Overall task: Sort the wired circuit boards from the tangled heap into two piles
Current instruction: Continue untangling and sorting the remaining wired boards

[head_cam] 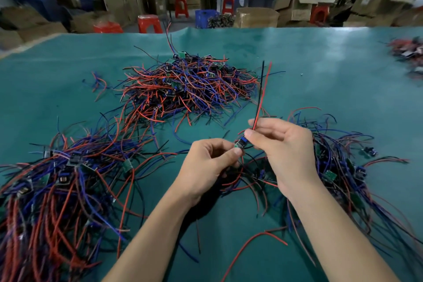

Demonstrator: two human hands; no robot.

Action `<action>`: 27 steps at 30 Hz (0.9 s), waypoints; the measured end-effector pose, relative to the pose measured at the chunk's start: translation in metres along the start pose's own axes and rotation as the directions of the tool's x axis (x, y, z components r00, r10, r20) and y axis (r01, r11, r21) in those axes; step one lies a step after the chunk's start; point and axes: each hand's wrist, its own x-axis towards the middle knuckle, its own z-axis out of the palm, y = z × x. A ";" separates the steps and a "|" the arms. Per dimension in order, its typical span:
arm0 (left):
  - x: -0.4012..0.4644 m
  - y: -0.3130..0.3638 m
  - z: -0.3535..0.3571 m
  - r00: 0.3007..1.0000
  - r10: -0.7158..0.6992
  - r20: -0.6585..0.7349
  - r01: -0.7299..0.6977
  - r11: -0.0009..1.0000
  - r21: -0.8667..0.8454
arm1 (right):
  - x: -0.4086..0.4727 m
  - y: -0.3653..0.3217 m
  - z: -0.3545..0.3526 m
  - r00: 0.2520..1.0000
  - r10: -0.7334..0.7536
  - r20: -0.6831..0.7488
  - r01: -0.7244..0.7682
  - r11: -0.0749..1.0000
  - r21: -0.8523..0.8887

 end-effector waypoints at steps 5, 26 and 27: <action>-0.001 0.001 0.000 0.999 -0.015 0.029 0.015 1.000 0.004 | 0.006 -0.003 -0.013 0.950 -0.255 -0.183 0.200 0.941 -0.272; -0.001 0.001 0.000 0.995 0.087 -0.041 -0.090 0.995 -0.054 | -0.018 -0.018 0.011 0.945 -0.282 0.163 0.316 0.676 -0.666; -0.001 0.002 0.000 0.996 0.088 -0.028 -0.089 0.995 -0.048 | -0.017 -0.016 0.010 0.951 -0.272 0.146 0.304 0.750 -0.588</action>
